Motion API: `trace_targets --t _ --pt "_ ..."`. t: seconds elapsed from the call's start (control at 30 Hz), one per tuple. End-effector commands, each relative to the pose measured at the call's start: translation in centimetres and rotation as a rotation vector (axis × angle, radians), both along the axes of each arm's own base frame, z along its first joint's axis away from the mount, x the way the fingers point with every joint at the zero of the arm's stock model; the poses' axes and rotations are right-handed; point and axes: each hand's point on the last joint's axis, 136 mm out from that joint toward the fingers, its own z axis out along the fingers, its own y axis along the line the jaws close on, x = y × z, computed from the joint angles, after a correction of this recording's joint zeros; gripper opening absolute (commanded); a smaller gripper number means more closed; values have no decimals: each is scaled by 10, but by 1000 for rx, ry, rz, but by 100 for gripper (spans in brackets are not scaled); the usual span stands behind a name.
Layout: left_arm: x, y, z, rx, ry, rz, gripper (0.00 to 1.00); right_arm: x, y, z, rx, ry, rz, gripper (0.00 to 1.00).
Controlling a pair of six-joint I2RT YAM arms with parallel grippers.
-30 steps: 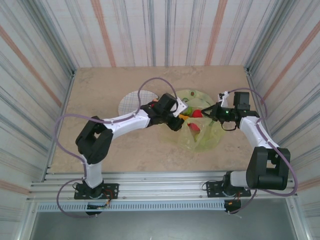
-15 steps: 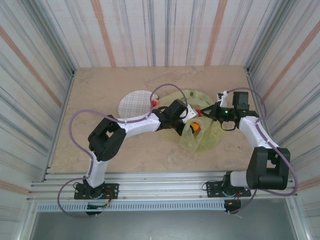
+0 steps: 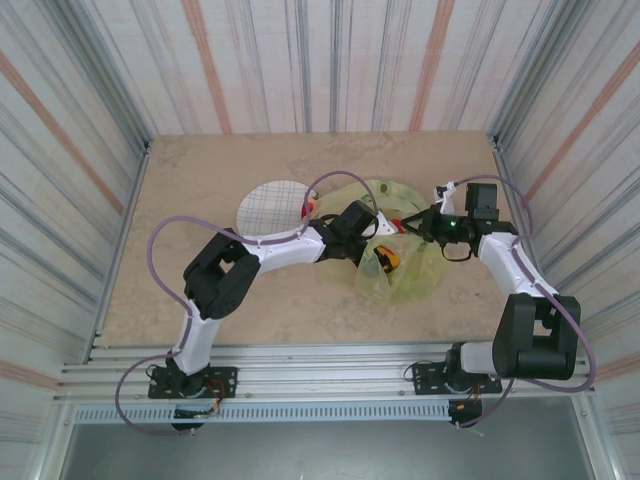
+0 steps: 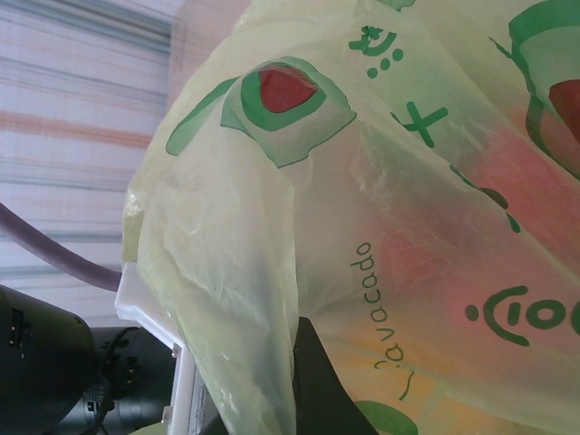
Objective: Place the fruits into the plastic bag
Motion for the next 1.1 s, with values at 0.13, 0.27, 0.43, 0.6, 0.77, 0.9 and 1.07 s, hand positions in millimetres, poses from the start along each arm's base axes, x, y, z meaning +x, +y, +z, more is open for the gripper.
trace_targets --t 0.13,0.27,0.43,0.6,0.77,0.9,1.07 --pt "3 5 37 -80 -18 22 81 -3 -2 -4 -7 6 1 0" --pt "8 14 56 -125 -23 53 80 -4 -3 -4 -10 3 2 0" --pt "23 33 77 -161 -32 128 75 -4 -4 -3 -11 0 1 0" --pt "24 42 100 -196 -73 145 71 -4 -4 -5 -12 4 0 0" --pt "16 46 127 -256 -96 135 68 -4 -5 -6 -14 7 -3 0" --pt "7 50 152 -322 -112 116 66 -3 -5 -7 -16 6 -2 0" --pt "3 66 178 -425 -91 120 66 -4 -5 -7 -15 7 -1 0"
